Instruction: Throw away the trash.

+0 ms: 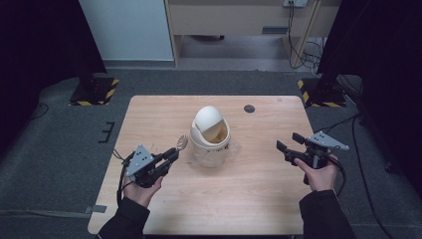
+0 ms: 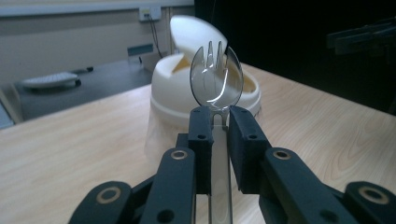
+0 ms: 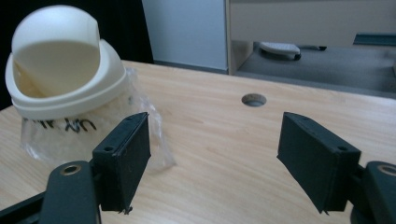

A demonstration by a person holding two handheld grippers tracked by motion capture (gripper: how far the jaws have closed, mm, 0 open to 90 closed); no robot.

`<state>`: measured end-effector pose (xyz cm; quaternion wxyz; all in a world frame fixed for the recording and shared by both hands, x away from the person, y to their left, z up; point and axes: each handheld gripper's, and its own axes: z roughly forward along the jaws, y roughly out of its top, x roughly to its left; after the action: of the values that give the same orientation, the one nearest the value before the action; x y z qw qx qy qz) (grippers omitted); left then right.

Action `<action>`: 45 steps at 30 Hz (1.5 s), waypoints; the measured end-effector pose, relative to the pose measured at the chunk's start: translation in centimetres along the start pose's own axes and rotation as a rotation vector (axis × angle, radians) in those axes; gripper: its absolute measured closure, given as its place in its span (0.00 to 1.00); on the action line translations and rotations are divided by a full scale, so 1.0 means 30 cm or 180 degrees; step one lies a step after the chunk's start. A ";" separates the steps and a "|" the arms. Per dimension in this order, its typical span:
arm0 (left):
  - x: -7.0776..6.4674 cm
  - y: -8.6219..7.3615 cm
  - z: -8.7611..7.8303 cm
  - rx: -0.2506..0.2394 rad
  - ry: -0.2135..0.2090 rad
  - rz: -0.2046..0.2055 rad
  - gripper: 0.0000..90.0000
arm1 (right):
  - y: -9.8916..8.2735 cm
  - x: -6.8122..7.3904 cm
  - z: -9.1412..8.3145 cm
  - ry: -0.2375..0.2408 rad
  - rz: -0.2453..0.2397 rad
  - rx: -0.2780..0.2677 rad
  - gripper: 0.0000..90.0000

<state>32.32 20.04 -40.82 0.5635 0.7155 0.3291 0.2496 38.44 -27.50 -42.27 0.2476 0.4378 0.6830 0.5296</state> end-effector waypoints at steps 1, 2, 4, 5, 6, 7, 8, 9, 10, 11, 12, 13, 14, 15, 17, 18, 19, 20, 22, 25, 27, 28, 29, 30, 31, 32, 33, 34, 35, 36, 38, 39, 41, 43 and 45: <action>0.000 0.000 0.000 0.0000 0.0000 0.0000 0.88 | 0.007 0.001 0.000 0.0010 0.0007 -0.0032 0.29; -0.010 0.020 0.012 -0.0064 -0.0023 0.0028 0.88 | 0.014 0.004 -0.001 0.0022 0.0017 -0.0048 0.29; -0.024 0.041 0.027 -0.0112 -0.0059 0.0056 0.88 | 0.026 0.007 -0.002 0.0036 -0.0001 -0.0081 0.30; -0.032 0.051 0.035 -0.0139 -0.0078 0.0075 0.88 | 0.033 0.010 -0.002 0.0040 0.0003 -0.0098 0.30; -0.040 0.061 0.044 -0.0162 -0.0102 0.0093 0.88 | 0.041 0.012 -0.002 0.0047 -0.0012 -0.0110 0.30; -0.040 0.061 0.044 -0.0162 -0.0102 0.0093 0.88 | 0.041 0.012 -0.002 0.0047 -0.0012 -0.0110 0.30; -0.057 0.080 0.065 -0.0199 -0.0147 0.0142 0.88 | 0.059 0.021 -0.003 0.0083 -0.0050 -0.0157 0.31; -0.057 0.080 0.065 -0.0199 -0.0147 0.0142 0.88 | 0.064 0.025 -0.001 0.0118 -0.0030 -0.0191 0.31; -0.072 0.095 0.085 -0.0222 -0.0186 0.0177 0.88 | 0.073 0.031 -0.001 0.0165 -0.0031 -0.0209 0.31; -0.083 0.105 0.099 -0.0239 -0.0212 0.0218 0.88 | 0.080 0.036 0.001 0.0186 -0.0026 -0.0235 0.31; -0.083 0.105 0.099 -0.0239 -0.0212 0.0218 0.88 | 0.080 0.036 0.001 0.0186 -0.0026 -0.0235 0.31; -0.094 0.112 0.110 -0.0246 -0.0234 0.0244 0.88 | 0.091 0.046 0.001 0.0223 -0.0041 -0.0270 0.31; -0.105 0.119 0.120 -0.0262 -0.0255 0.0264 0.88 | 0.101 0.055 0.001 0.0246 -0.0044 -0.0294 0.31; -0.116 0.125 0.130 -0.0278 -0.0282 0.0273 0.88 | 0.110 0.063 0.000 0.0271 -0.0057 -0.0329 0.31; -0.139 0.135 0.147 -0.0301 -0.0345 0.0303 0.88 | 0.127 0.081 -0.003 0.0326 -0.0051 -0.0387 0.32; -0.158 0.141 0.163 -0.0314 -0.0389 0.0341 0.88 | 0.142 0.096 -0.002 0.0383 -0.0037 -0.0437 0.32; -0.164 0.143 0.169 -0.0320 -0.0407 0.0346 0.88 | 0.149 0.102 0.000 0.0402 -0.0056 -0.0453 0.32; -0.164 0.143 0.169 -0.0320 -0.0407 0.0346 0.88 | 0.149 0.102 0.000 0.0402 -0.0056 -0.0453 0.32; -0.186 0.139 0.191 -0.0308 -0.0475 0.0359 0.88 | 0.161 0.127 0.003 0.0488 -0.0022 -0.0500 0.34; -0.205 0.120 0.206 -0.0274 -0.0525 0.0370 0.88 | 0.159 0.155 0.005 0.0607 -0.0050 -0.0479 0.36; -0.210 0.112 0.213 -0.0248 -0.0533 0.0391 0.88 | 0.151 0.174 0.009 0.0676 -0.0080 -0.0440 0.37; -0.225 0.101 0.230 -0.0210 -0.0555 0.0400 0.88 | 0.150 0.184 0.012 0.0708 -0.0084 -0.0427 0.37; -0.225 0.101 0.230 -0.0210 -0.0555 0.0400 0.88 | 0.150 0.184 0.012 0.0708 -0.0084 -0.0427 0.37; -0.239 0.095 0.244 -0.0187 -0.0582 0.0420 0.88 | 0.149 0.203 0.017 0.0792 -0.0086 -0.0425 0.38; -0.247 0.094 0.249 -0.0189 -0.0593 0.0433 0.88 | 0.151 0.209 0.017 0.0825 -0.0067 -0.0423 0.38; -0.254 0.094 0.253 -0.0189 -0.0596 0.0440 0.88 | 0.154 0.216 0.017 0.0856 -0.0063 -0.0424 0.38; -0.261 0.095 0.257 -0.0193 -0.0595 0.0458 0.88 | 0.158 0.222 0.016 0.0881 -0.0056 -0.0447 0.39; -0.267 0.096 0.262 -0.0198 -0.0588 0.0470 0.88 | 0.161 0.230 0.014 0.0913 -0.0042 -0.0450 0.39; -0.272 0.097 0.267 -0.0208 -0.0585 0.0476 0.88 | 0.164 0.237 0.013 0.0948 -0.0044 -0.0459 0.40; -0.276 0.099 0.272 -0.0222 -0.0589 0.0475 0.88 | 0.167 0.244 0.013 0.0979 -0.0048 -0.0454 0.40; -0.285 0.101 0.277 -0.0230 -0.0597 0.0483 0.88 | 0.167 0.254 0.014 0.1028 -0.0009 -0.0457 0.42; -0.289 0.101 0.279 -0.0231 -0.0595 0.0491 0.88 | 0.167 0.261 0.014 0.1072 0.0016 -0.0437 0.43; -0.292 0.100 0.280 -0.0219 -0.0594 0.0512 0.88 | 0.166 0.266 0.015 0.1103 0.0037 -0.0440 0.44; -0.296 0.098 0.283 -0.0225 -0.0587 0.0515 0.88 | 0.165 0.275 0.020 0.1158 0.0067 -0.0428 0.45; -0.300 0.097 0.287 -0.0223 -0.0579 0.0533 0.88 | 0.161 0.285 0.026 0.1211 0.0099 -0.0395 0.48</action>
<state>33.22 7.31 -39.94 0.5928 0.7400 0.2068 0.2411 36.46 -19.48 -36.91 0.1324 0.3242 0.6767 0.6476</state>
